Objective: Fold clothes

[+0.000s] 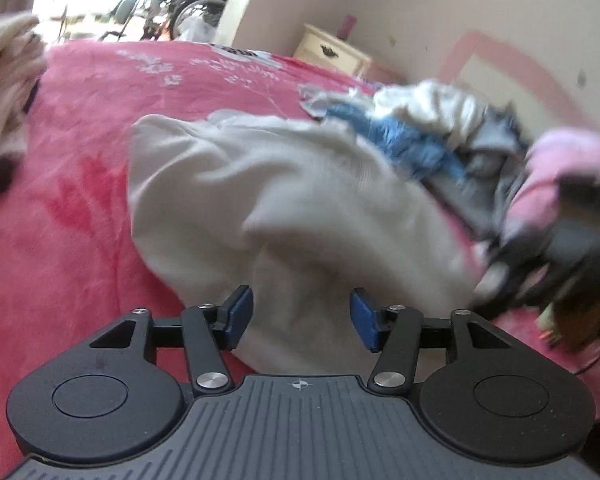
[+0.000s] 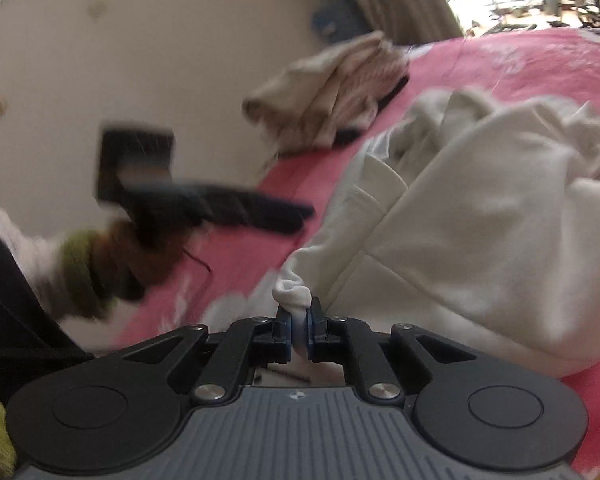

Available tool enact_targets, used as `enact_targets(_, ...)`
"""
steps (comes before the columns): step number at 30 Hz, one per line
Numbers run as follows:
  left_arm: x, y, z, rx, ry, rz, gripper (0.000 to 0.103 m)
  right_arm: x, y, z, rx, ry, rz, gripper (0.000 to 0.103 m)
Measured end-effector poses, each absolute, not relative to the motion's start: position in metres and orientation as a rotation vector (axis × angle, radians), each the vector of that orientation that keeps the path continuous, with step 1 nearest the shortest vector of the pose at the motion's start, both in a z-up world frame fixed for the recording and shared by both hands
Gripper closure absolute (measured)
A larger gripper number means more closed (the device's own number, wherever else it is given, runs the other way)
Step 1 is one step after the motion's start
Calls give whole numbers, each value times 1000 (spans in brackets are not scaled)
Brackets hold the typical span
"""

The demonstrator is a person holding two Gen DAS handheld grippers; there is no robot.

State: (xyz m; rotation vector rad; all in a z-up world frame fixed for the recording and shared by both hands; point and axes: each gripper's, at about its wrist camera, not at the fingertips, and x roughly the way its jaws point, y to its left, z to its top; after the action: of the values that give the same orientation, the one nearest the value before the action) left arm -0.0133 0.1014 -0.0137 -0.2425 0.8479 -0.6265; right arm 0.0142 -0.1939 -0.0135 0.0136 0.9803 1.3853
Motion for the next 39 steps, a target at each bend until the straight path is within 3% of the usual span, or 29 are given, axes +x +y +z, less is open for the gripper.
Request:
enact_targets(3, -24, 108, -5, -363, 856, -656, 37, -6, -174, -19, -109, 952, 1401, 94)
enact_targets(11, -28, 74, -28, -378, 969, -636, 36, -58, -140, -17, -347, 826, 1398, 94)
enact_targets(18, -29, 95, -54, -571, 1037, -530, 55, -88, -138, -19, -432, 741, 1408, 90)
enact_targets(21, -31, 108, -61, -676, 1027, -506, 62, -82, -143, -13, -417, 747, 1407, 79)
enact_targets(23, -31, 114, -65, -738, 1023, -491, 65, -72, -150, -2, -392, 752, 1414, 62)
enact_targets(27, -31, 125, -67, -807, 1001, -448, 65, -34, -167, 39, -280, 687, 1419, 42)
enact_targets(32, -28, 119, -66, -789, 1006, -435, 65, 35, -168, 73, -66, 588, 1287, 7)
enact_targets(36, -30, 103, -66, -694, 1042, -439, 59, 84, -121, 57, -128, 681, 1156, 4)
enact_targets(39, -32, 90, -67, -623, 1072, -431, 61, 114, -78, 27, -187, 867, 1113, 2)
